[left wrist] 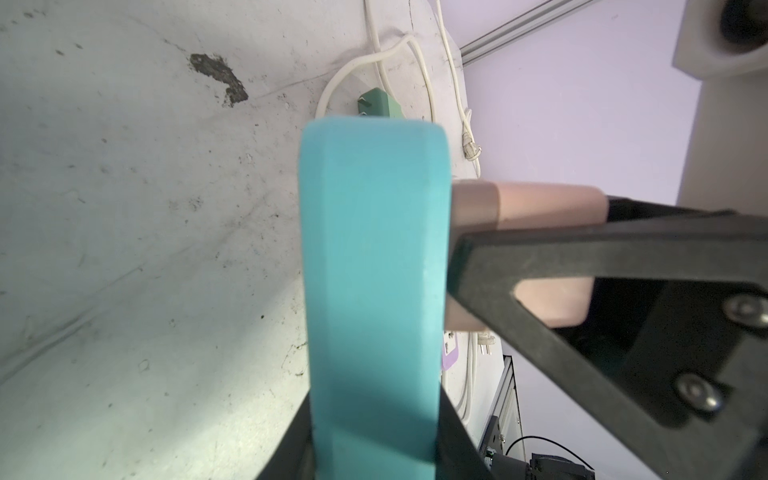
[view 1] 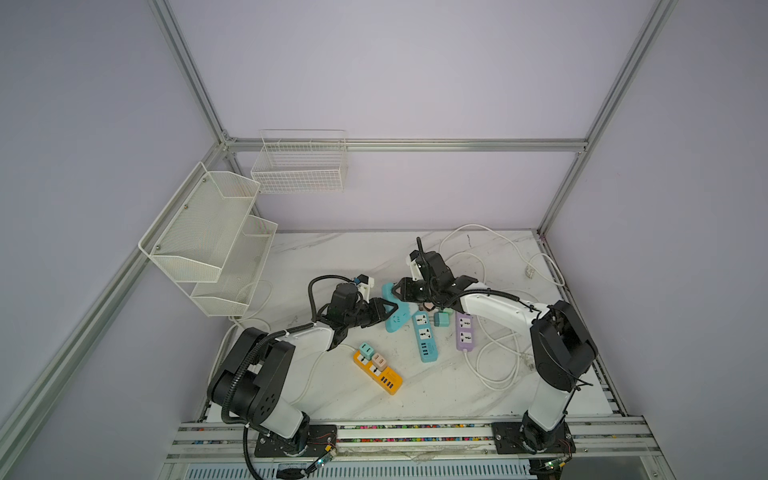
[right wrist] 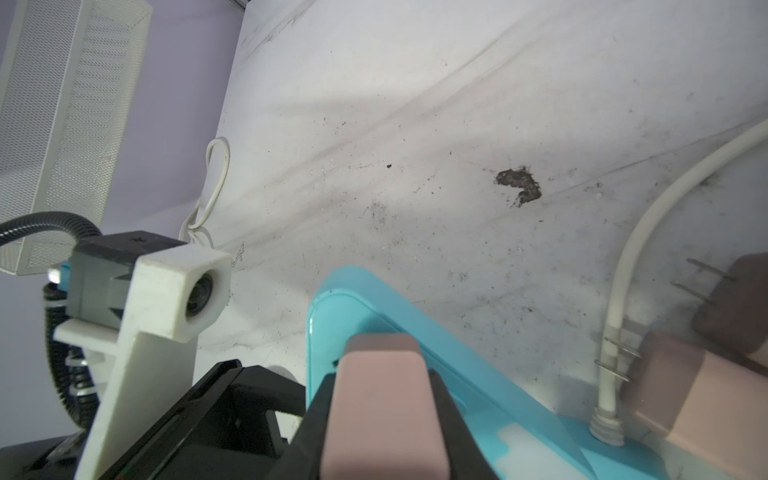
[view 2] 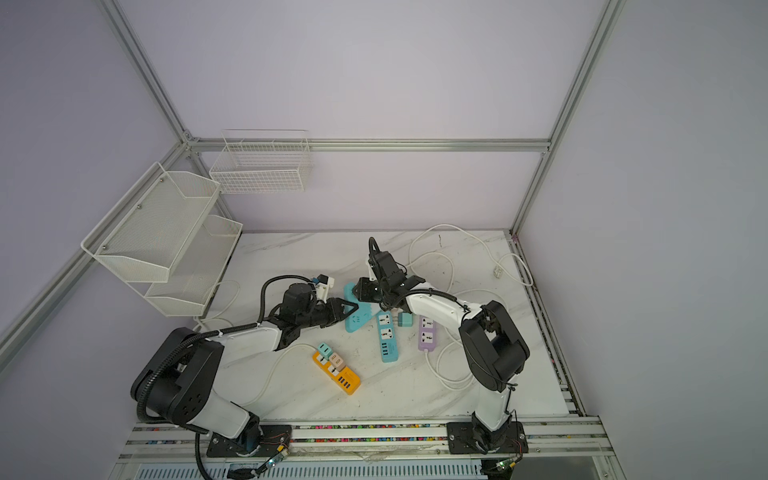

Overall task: Pull the plug off the socket
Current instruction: 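Hold the teal socket with the left gripper while the right grips the pink plug, then pull the pink plug out of the teal socket with the right gripper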

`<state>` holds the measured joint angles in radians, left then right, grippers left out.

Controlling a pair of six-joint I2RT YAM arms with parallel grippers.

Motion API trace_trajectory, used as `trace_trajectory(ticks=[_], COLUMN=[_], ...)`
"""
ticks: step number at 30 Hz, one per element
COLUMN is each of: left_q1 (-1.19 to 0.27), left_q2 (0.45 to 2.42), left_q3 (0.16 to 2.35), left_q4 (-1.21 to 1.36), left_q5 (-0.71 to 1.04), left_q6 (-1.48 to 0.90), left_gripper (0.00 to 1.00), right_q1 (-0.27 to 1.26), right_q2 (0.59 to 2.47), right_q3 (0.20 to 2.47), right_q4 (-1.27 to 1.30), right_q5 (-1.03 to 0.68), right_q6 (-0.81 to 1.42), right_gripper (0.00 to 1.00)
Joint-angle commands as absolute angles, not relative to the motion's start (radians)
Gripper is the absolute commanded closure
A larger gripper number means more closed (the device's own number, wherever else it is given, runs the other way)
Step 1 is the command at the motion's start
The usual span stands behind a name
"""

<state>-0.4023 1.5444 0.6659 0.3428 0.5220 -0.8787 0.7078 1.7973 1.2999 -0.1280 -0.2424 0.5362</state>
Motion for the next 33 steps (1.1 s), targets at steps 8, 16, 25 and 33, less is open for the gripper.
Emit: trace_trajectory(ticks=[8, 16, 25, 33], left_q1=[-0.367, -0.359, -0.34, -0.328], left_q2=[1.548, 1.541, 1.532, 1.53], left_q3=[0.735, 0.727, 0.723, 0.718], left_q4=[0.296, 0.282, 0.272, 0.288], left_q5=[0.402, 0.395, 0.398, 0.412], left_q6=[-0.906, -0.898, -0.905, -0.902], left_gripper=[1.0, 1.0, 1.0, 1.0], right_q1=[0.752, 0.781, 0.725, 0.732], right_q2=[1.793, 1.757, 1.758, 1.715], right_q3=[1.389, 1.389, 1.362, 1.348], right_q4=[-0.233, -0.224, -0.178, -0.164], right_q5=[-0.18, -0.105, -0.243, -0.16], right_q6=[0.461, 0.47, 0.49, 0.502], right_gripper=[0.83, 0.82, 0.82, 0.82])
